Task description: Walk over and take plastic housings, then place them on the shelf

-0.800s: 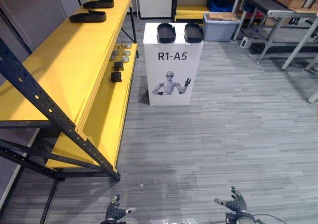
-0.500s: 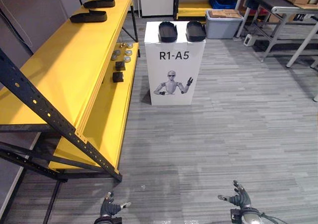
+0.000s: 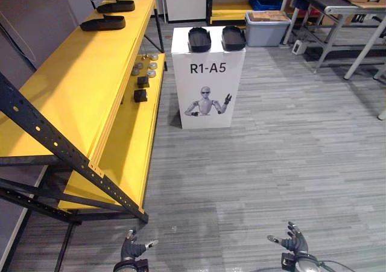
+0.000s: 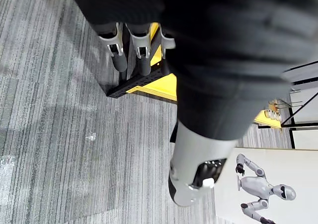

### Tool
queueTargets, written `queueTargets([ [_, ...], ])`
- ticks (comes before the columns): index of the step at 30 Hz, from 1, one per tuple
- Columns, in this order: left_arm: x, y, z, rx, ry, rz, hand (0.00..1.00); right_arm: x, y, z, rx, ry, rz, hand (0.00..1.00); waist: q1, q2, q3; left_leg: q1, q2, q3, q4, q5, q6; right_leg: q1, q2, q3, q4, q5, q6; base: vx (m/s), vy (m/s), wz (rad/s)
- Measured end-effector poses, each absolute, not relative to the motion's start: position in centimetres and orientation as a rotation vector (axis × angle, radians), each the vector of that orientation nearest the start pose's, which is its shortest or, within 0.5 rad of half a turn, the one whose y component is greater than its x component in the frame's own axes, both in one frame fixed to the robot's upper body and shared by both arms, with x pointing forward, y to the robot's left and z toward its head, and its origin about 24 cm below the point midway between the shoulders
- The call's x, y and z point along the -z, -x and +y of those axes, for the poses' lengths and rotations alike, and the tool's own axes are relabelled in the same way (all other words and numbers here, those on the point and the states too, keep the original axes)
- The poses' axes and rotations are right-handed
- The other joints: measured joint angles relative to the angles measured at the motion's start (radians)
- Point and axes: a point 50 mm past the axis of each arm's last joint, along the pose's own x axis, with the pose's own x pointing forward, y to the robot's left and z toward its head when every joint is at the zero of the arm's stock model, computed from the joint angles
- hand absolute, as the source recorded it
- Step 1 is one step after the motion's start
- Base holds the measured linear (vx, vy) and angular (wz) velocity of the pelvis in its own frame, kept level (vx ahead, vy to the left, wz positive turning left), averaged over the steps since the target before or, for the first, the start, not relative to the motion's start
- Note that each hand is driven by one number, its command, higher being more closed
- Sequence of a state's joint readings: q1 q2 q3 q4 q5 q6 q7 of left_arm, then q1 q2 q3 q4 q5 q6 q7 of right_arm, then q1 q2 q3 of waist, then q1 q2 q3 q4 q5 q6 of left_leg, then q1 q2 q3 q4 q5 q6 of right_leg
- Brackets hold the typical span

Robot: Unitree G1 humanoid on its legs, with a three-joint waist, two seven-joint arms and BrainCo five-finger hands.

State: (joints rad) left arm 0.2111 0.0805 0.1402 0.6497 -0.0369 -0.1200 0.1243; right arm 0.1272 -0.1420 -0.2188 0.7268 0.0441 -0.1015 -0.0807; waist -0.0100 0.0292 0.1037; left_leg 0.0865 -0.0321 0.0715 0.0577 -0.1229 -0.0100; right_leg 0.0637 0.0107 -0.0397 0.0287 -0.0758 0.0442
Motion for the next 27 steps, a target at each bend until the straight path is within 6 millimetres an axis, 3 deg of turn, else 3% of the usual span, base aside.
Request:
queueTargets([
  [8, 11.3, -13.3, 21.7, -0.347, -0.051, 0.695, 0.00, 11.1, -14.5, -24.7, 0.403, 0.067, 0.711, 0.00, 0.001, -0.003, 0.000, -0.047, 0.003, 0.024, 0.025, -0.031, 0.033, -0.044, 0.003, 0.007, 0.012, -0.005, -0.008, -0.01, 0.011, -0.07],
  [9, 11.1, -13.4, 21.7, -0.347, -0.050, 0.686, 0.00, 11.1, -14.7, -24.7, 0.404, 0.067, 0.707, 0.00, 0.005, -0.003, 0.000, -0.064, 0.004, 0.038, 0.053, -0.054, 0.044, -0.078, 0.002, 0.016, 0.068, -0.036, -0.023, 0.02, 0.030, -0.24],
  [10, 11.1, -13.4, 21.7, -0.346, -0.049, 0.682, 0.00, 11.0, -14.8, -24.7, 0.405, 0.067, 0.705, 0.00, 0.009, -0.003, 0.002, -0.073, 0.005, 0.044, 0.071, -0.066, 0.046, -0.104, 0.000, 0.022, 0.118, -0.061, -0.015, 0.04, 0.048, -0.30],
  [12, 11.1, -13.5, 21.6, -0.340, -0.049, 0.684, 0.00, 11.1, -14.9, -24.5, 0.405, 0.063, 0.706, 0.00, 0.025, -0.006, 0.010, -0.070, 0.003, 0.064, 0.120, -0.115, 0.057, -0.211, -0.016, 0.005, 0.380, -0.147, 0.030, 0.07, 0.065, -0.27],
  [13, 11.1, -13.4, 21.6, -0.341, -0.047, 0.686, 0.00, 11.2, -14.9, -24.3, 0.405, 0.057, 0.708, 0.00, 0.024, -0.008, 0.013, -0.062, 0.003, 0.063, 0.123, -0.124, 0.061, -0.241, -0.023, -0.012, 0.460, -0.154, 0.032, 0.12, 0.075, -0.07],
  [14, 11.1, -13.6, 21.5, -0.337, -0.045, 0.683, 0.00, 11.3, -14.8, -23.8, 0.403, 0.046, 0.713, 0.00, 0.020, -0.013, 0.024, -0.027, -0.001, 0.049, 0.124, -0.143, 0.085, -0.320, -0.049, -0.062, 0.663, -0.154, 0.032, 0.17, 0.059, 0.17],
  [15, 11.1, -13.5, 21.5, -0.326, -0.052, 0.690, 0.00, 11.6, -14.5, -23.4, 0.396, 0.040, 0.729, 0.00, 0.013, -0.018, 0.038, 0.003, -0.003, 0.037, 0.131, -0.163, 0.086, -0.372, -0.080, -0.105, 0.776, -0.174, 0.032, 0.21, 0.043, 0.20],
  [17, 11.1, -13.7, 21.2, -0.312, -0.057, 0.692, 0.00, 11.6, -14.7, -23.2, 0.380, 0.048, 0.730, 0.00, 0.007, -0.020, 0.046, 0.036, 0.006, 0.025, 0.132, -0.180, 0.086, -0.442, -0.113, -0.159, 0.778, -0.189, 0.026, 0.29, -0.012, 0.29],
  [19, 10.8, -14.7, 21.1, -0.308, -0.054, 0.666, 0.00, 11.2, -15.6, -23.3, 0.369, 0.057, 0.707, 0.00, -0.020, -0.007, 0.076, 0.079, 0.043, -0.010, 0.103, -0.180, 0.085, -0.487, -0.107, -0.193, 0.649, -0.178, 0.017, 0.38, -0.092, 0.53],
  [20, 10.4, -15.6, 21.0, -0.306, -0.053, 0.642, 0.00, 10.9, -16.3, -23.4, 0.363, 0.063, 0.689, 0.00, -0.033, 0.004, 0.096, 0.108, 0.078, -0.028, 0.082, -0.180, 0.082, -0.502, -0.080, -0.199, 0.497, -0.143, 0.002, 0.41, -0.161, 0.55],
  [21, 10.2, -16.1, 21.1, -0.311, -0.058, 0.626, 0.00, 10.7, -16.6, -23.3, 0.360, 0.063, 0.682, 0.00, -0.035, 0.006, 0.104, 0.122, 0.092, -0.037, 0.077, -0.182, 0.057, -0.502, -0.067, -0.194, 0.368, -0.081, 0.004, 0.51, -0.244, 0.64],
  [22, 9.9, -16.7, 21.2, -0.318, -0.057, 0.609, 0.00, 10.7, -16.5, -23.5, 0.363, 0.070, 0.683, 0.00, -0.036, -0.014, 0.101, 0.156, 0.105, -0.050, 0.075, -0.208, -0.005, -0.494, -0.062, -0.184, 0.234, 0.104, -0.024, 0.45, -0.246, 0.47],
  [23, 9.9, -16.8, 21.2, -0.317, -0.057, 0.608, 0.00, 10.7, -16.5, -23.6, 0.365, 0.073, 0.684, 0.00, -0.038, -0.014, 0.100, 0.164, 0.109, -0.053, 0.075, -0.214, -0.016, -0.489, -0.061, -0.183, 0.237, 0.156, -0.043, 0.53, -0.297, 0.30],
  [24, 9.8, -17.2, 20.8, -0.314, -0.047, 0.601, 0.00, 10.5, -16.8, -24.0, 0.371, 0.086, 0.676, 0.00, -0.033, 0.013, 0.106, 0.173, 0.145, -0.050, 0.090, -0.216, -0.034, -0.507, -0.043, -0.197, 0.305, 0.165, -0.095, 0.68, -0.367, 0.10],
  [25, 9.6, -17.7, 20.8, -0.309, -0.045, 0.590, 0.00, 10.0, -17.8, -23.9, 0.365, 0.083, 0.649, 0.00, -0.035, 0.016, 0.105, 0.134, 0.157, -0.045, 0.177, -0.178, -0.095, -0.522, -0.037, -0.205, 0.365, 0.093, -0.120, 0.58, -0.301, 0.04],
  [26, 9.6, -17.7, 20.7, -0.309, -0.043, 0.589, 0.00, 10.0, -17.9, -23.9, 0.364, 0.083, 0.647, 0.00, -0.035, 0.016, 0.105, 0.120, 0.161, -0.045, 0.205, -0.168, -0.104, -0.517, -0.035, -0.207, 0.369, 0.080, -0.123, 0.57, -0.295, 0.15],
  [27, 9.8, -17.8, 20.4, -0.310, -0.029, 0.596, 0.00, 10.0, -17.8, -23.8, 0.364, 0.082, 0.647, 0.00, -0.036, 0.024, 0.108, 0.063, 0.182, -0.045, 0.382, -0.108, -0.095, -0.460, -0.017, -0.222, 0.351, 0.046, -0.130, 0.46, -0.213, 0.17],
])
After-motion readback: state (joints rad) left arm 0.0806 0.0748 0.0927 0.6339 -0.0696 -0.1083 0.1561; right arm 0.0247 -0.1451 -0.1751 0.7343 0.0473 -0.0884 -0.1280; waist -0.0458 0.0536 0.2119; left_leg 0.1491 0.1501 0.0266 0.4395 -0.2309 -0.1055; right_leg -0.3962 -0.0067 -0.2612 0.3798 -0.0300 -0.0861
